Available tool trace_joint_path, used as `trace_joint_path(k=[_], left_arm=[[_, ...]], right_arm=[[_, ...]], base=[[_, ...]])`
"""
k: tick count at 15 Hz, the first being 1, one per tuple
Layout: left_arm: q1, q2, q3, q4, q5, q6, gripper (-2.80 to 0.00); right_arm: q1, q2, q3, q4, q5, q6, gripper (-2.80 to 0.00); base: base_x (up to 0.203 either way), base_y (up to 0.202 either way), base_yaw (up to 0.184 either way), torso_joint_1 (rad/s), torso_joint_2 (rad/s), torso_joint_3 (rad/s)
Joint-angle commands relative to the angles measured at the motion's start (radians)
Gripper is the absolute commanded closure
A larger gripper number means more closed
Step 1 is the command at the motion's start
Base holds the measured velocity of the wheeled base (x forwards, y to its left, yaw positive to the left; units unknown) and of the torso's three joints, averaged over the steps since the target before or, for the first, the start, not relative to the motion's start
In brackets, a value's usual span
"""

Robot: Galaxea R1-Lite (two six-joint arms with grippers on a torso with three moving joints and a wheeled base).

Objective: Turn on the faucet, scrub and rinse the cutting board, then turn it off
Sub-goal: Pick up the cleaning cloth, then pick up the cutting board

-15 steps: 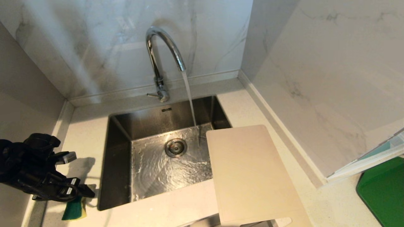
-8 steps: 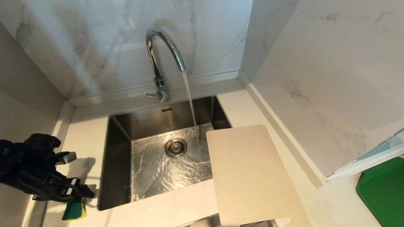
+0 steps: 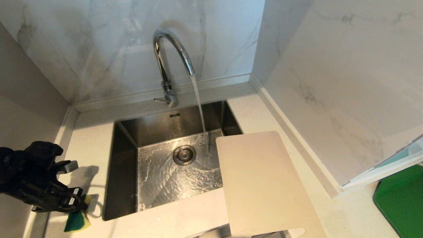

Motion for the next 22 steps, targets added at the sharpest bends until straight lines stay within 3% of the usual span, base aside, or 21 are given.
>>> trace_joint_path(k=[1,3,8,14,18,22], left_arm=[[-0.012,-0.007,0.0,0.002,-0.001,-0.028,0.0],[-0.029,-0.029,0.0,0.008,-0.001,-0.066,0.0],[-0.048,-0.094,-0.003,0.014,-0.004,-0.073,0.0],[-0.049,-0.294,-0.019,0.016,0.002,-0.058,0.0],[-0.037,-0.448,-0.018,0.016,0.002,-0.008,0.0],[0.068,-0.567,0.004,0.013,-0.027,0.062,0.0]], right_arm=[[0.0,0.0,0.002,0.0,0.001,0.0,0.0],[0.0,0.0,0.002,0.0,0.001,0.0,0.0],[0.0,0.0,0.002,0.0,0.001,0.0,0.0],[0.0,0.0,0.002,0.0,0.001,0.0,0.0],[0.0,0.0,0.0,0.0,0.001,0.0,0.0],[0.0,0.0,0.002,0.0,0.001,0.0,0.0]], base=[[0.0,0.0,0.0,0.0,0.0,0.0],[0.0,0.0,0.0,0.0,0.0,0.0],[0.0,0.0,0.0,0.0,0.0,0.0],[0.0,0.0,0.0,0.0,0.0,0.0],[0.0,0.0,0.0,0.0,0.0,0.0],[0.0,0.0,0.0,0.0,0.0,0.0]])
